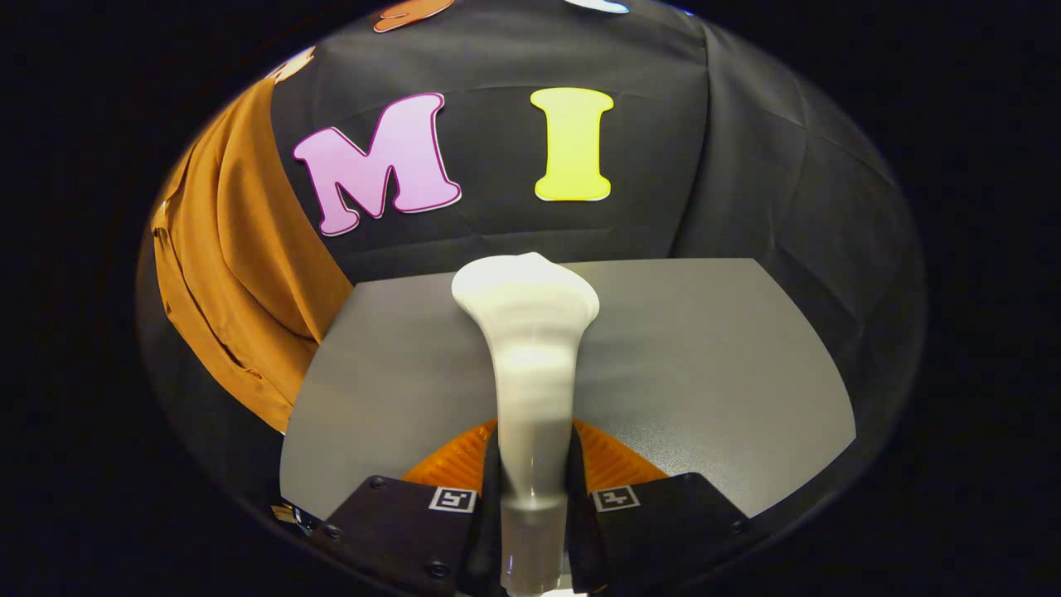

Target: Iron the clothes twice with a garment steamer, once on the left side and once on the right side.

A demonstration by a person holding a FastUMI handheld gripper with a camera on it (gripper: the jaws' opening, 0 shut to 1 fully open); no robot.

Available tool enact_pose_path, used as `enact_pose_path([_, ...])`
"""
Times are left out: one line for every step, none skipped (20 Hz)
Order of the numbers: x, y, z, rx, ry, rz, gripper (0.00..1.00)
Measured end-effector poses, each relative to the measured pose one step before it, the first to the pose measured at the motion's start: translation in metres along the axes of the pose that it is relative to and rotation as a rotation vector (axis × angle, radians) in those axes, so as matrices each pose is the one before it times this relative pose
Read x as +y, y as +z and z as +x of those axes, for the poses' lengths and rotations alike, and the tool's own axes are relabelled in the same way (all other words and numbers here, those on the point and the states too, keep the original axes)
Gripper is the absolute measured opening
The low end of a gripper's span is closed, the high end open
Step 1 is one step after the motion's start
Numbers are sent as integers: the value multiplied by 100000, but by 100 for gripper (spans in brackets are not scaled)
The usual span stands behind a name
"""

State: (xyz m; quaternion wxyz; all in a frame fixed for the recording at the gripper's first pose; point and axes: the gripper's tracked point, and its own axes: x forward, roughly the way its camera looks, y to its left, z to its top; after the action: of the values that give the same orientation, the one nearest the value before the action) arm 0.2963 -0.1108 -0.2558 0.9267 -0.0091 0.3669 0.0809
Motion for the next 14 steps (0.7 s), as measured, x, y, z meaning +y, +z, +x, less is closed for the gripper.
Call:
enact_pose_path([-249, 539, -405, -4997, -1496, 627, 30])
enact_pose_path([-420, 496, -472, -4297, -1864, 964, 30])
enact_pose_path([-214, 919, -1066, -4935, -796, 1648, 24])
enact_pose_path([-279, 792, -837, -4568, -1376, 1887, 24])
enact_pose_path([-12, 557, -1221, -3517, -882, 181, 24])
enact_pose_path([76, 637, -1169, -3503, -1210, 616, 24])
enact_pose_path([76, 814, -1350, -4453, -1377, -353, 24])
enact_pose_path([317, 1113, -1547, -5206, -979, -792, 24])
enact_pose_path([390, 1154, -1698, -5995, -385, -458, 24])
enact_pose_path([482, 1265, -1619, -5260, -582, -427, 24])
enact_pose_path([400, 1301, -1498, -4244, -875, -175, 24])
enact_pose_path([460, 765, -1469, -3180, -754, 84, 24])
enact_pose_path([663, 640, -1208, -2207, -103, 594, 24])
enact_pose_path([686, 921, -1113, -2521, 20, 1140, 24])
